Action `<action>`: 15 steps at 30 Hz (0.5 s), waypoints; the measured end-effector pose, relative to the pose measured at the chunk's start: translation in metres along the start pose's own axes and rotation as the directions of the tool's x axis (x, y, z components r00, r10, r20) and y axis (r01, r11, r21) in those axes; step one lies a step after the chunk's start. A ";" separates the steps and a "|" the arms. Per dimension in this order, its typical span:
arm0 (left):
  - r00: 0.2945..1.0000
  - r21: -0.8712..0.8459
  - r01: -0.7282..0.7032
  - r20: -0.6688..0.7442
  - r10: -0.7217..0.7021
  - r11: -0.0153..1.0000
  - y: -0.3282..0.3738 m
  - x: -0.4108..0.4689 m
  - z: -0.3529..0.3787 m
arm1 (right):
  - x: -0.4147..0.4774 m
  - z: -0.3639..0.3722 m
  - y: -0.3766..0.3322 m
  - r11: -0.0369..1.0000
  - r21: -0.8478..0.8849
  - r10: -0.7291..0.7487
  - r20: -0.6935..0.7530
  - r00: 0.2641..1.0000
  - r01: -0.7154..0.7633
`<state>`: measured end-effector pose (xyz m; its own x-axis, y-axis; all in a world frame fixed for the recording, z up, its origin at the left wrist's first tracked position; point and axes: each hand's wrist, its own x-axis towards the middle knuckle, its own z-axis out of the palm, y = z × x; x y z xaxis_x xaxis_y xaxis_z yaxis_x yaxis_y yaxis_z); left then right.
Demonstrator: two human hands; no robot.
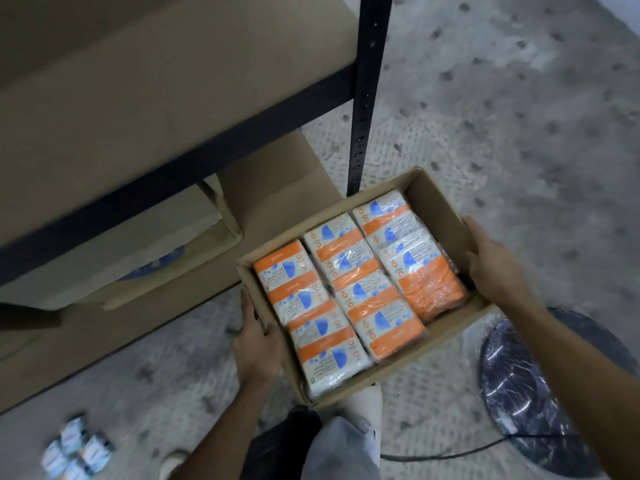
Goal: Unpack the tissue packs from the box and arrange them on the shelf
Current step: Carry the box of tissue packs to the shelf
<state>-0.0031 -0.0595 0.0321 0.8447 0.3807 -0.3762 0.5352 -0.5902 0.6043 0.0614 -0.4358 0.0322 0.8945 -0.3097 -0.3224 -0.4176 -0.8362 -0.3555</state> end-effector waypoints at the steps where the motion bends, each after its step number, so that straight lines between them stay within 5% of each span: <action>1: 1.000 0.012 -0.003 -0.008 0.003 1.000 -0.001 0.001 0.001 | 0.003 0.001 0.001 1.000 -0.010 0.019 -0.010 1.000 -0.019; 15: 0.994 -0.052 -0.018 0.105 0.023 0.999 -0.040 -0.003 -0.040 | -0.052 0.003 -0.016 0.999 -0.052 -0.015 0.021 1.000 0.016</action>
<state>-0.0276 -0.0086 0.0370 0.8529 0.2902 -0.4340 0.5191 -0.5593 0.6463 0.0213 -0.4048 0.0525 0.8970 -0.2875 -0.3357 -0.3944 -0.8635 -0.3143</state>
